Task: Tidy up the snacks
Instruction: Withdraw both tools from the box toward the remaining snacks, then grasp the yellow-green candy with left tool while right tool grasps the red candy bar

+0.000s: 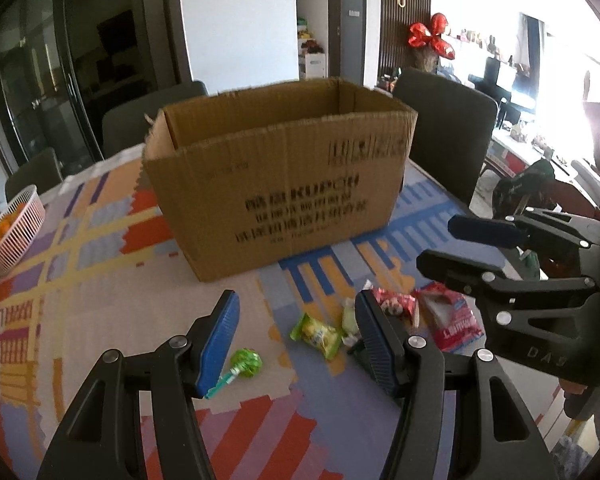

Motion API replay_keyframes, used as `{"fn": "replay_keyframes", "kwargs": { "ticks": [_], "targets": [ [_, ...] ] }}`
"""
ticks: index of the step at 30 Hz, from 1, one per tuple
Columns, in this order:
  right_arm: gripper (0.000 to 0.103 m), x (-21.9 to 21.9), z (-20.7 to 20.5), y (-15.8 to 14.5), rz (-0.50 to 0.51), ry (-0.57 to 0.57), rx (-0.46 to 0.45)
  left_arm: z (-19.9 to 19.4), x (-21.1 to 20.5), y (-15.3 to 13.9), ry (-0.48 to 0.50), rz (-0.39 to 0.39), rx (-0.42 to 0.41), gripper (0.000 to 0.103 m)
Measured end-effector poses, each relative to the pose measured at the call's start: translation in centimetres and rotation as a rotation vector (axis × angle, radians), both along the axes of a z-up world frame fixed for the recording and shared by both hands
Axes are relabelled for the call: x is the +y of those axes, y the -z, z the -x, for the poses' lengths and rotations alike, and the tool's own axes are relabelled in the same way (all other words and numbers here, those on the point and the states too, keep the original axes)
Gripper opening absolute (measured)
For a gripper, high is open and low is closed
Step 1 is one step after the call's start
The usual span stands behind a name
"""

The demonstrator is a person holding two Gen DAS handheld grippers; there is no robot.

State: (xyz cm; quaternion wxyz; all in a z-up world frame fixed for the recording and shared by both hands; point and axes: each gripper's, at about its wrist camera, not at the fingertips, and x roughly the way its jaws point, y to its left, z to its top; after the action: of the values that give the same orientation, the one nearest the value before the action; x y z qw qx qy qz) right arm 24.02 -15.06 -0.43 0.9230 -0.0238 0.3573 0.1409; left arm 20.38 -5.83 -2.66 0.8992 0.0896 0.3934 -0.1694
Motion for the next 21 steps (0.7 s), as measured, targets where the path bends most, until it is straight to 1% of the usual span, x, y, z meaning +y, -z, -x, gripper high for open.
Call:
{"fn": "replay_keyframes", "kwargs": {
  "ticks": [8,15,18,21],
  "targets": [
    [0.045,-0.1,-0.2,3.4,0.018,-0.006,0.089,-0.7,-0.3,3.0,0.013,-0.018,0.070,0.059],
    [0.045,-0.2,-1.0,5.7,0.043,-0.002,0.146,-2.2,0.0,5.4,0.004,0.003,0.136,0.058],
    [0.045,-0.1,-1.5,6.4,0.039,0.001,0.171,-2.9,0.1,6.2,0.005,0.019,0.157,0.056],
    [0.045,0.1,-1.7,6.8,0.045,-0.002,0.177,-3.4,0.0,6.9,0.005,0.027,0.170,0.054]
  ]
}}
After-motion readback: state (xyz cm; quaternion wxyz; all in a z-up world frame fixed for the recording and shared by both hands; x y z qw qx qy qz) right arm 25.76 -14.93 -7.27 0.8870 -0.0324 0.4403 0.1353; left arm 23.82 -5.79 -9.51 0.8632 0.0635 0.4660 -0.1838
